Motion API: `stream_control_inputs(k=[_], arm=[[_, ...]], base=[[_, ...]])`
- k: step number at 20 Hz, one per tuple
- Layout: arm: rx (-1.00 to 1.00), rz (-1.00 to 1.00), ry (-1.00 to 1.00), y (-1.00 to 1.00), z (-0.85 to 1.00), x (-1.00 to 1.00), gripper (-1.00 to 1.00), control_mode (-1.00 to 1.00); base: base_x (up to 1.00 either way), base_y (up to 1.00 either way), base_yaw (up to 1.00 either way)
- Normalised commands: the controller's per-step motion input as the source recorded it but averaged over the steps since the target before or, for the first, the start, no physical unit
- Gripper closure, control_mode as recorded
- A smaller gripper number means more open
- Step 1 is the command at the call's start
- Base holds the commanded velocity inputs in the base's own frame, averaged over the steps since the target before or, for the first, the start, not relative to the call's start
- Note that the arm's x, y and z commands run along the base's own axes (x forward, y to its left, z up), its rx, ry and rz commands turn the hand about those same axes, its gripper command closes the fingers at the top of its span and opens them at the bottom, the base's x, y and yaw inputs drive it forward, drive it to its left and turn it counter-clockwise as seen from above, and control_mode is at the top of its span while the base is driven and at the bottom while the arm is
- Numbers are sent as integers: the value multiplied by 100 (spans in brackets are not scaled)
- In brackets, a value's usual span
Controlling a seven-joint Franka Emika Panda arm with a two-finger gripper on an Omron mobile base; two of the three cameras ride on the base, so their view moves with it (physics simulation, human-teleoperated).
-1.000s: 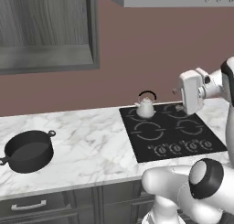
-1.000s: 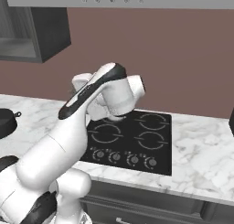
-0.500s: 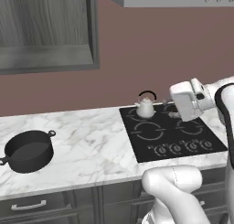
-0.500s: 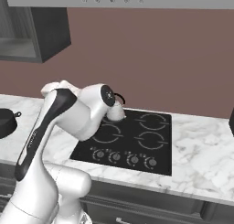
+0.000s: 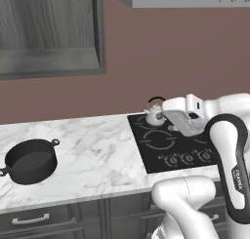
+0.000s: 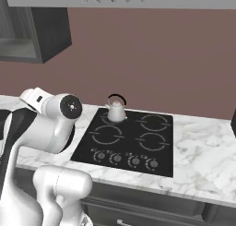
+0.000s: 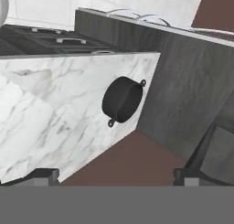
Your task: Pick the kettle from the cabinet and place it on a stove burner. Then pick the pot from the counter and place it on another stove burner. Finally, turn both burners on.
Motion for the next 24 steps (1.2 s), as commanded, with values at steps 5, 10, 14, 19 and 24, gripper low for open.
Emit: stream_control_inputs(k=[5,10,14,19,24], arm=[[0,0,-2,1,0,-11,-100,-100],[0,0,0,0,0,0,-100,100],[0,0,0,0,0,0,-100,100],[0,0,0,0,0,0,-100,100],[0,0,0,0,0,0,-100,100]], base=[[0,0,0],[-40,28,0],[-31,49,-2],[-22,52,-3],[-12,46,-4]])
